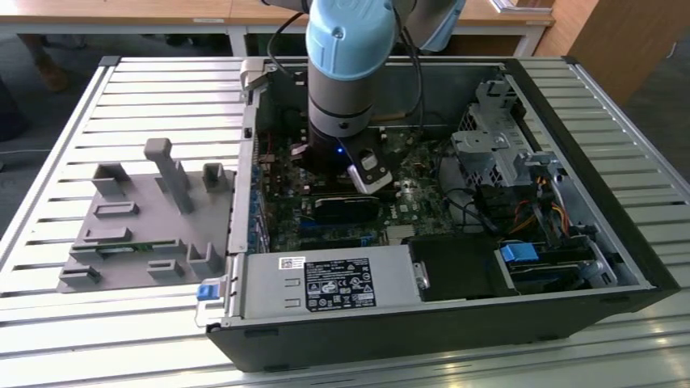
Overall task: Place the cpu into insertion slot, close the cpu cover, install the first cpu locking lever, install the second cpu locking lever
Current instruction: 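Install the second cpu locking lever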
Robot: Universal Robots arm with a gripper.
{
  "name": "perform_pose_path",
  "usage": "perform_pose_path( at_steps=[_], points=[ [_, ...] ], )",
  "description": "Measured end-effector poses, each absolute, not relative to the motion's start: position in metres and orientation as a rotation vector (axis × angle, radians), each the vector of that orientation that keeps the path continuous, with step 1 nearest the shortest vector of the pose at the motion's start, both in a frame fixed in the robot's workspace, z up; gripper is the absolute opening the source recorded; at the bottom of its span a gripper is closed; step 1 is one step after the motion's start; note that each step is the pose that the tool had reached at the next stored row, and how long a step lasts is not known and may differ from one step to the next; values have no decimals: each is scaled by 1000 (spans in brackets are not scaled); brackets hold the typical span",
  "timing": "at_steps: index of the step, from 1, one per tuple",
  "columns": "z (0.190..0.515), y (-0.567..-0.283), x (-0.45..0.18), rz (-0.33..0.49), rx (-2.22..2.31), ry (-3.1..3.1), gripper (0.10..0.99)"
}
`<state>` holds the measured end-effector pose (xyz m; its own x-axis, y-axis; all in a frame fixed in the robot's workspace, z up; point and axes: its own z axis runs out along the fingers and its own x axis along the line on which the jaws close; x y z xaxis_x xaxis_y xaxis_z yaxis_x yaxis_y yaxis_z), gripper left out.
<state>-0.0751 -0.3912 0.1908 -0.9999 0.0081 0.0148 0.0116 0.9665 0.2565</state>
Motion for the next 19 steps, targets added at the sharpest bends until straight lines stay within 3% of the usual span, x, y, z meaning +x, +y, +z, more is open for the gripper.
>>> perform_pose_path(
  at_steps=[19],
  points=[
    [219,-391,-77,-408,-16,-3101,118]
  ],
)
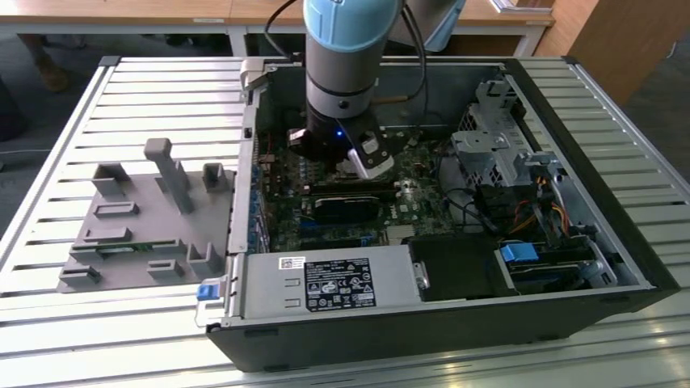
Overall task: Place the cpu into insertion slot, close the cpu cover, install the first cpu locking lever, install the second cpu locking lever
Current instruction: 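Install the second cpu locking lever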
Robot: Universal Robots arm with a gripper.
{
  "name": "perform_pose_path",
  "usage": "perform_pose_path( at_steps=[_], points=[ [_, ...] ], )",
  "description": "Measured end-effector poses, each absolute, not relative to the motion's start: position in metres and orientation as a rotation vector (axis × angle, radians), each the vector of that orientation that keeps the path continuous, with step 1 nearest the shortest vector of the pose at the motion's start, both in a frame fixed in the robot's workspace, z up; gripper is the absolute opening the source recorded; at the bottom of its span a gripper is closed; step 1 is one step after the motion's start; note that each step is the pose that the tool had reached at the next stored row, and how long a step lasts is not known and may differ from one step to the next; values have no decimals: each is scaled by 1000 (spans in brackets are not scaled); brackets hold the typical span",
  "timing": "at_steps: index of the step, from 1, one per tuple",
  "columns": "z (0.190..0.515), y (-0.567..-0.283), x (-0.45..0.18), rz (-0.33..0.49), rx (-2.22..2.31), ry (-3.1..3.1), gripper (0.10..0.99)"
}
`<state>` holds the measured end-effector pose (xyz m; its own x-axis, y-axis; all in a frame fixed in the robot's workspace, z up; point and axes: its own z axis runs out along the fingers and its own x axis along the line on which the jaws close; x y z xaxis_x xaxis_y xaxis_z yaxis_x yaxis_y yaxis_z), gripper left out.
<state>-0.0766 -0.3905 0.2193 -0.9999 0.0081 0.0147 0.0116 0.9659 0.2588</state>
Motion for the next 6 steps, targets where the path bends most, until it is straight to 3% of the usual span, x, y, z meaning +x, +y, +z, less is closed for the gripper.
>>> perform_pose_path(
  at_steps=[6],
  points=[
    [220,-390,-77,-408,-16,-3101,118]
  ],
)
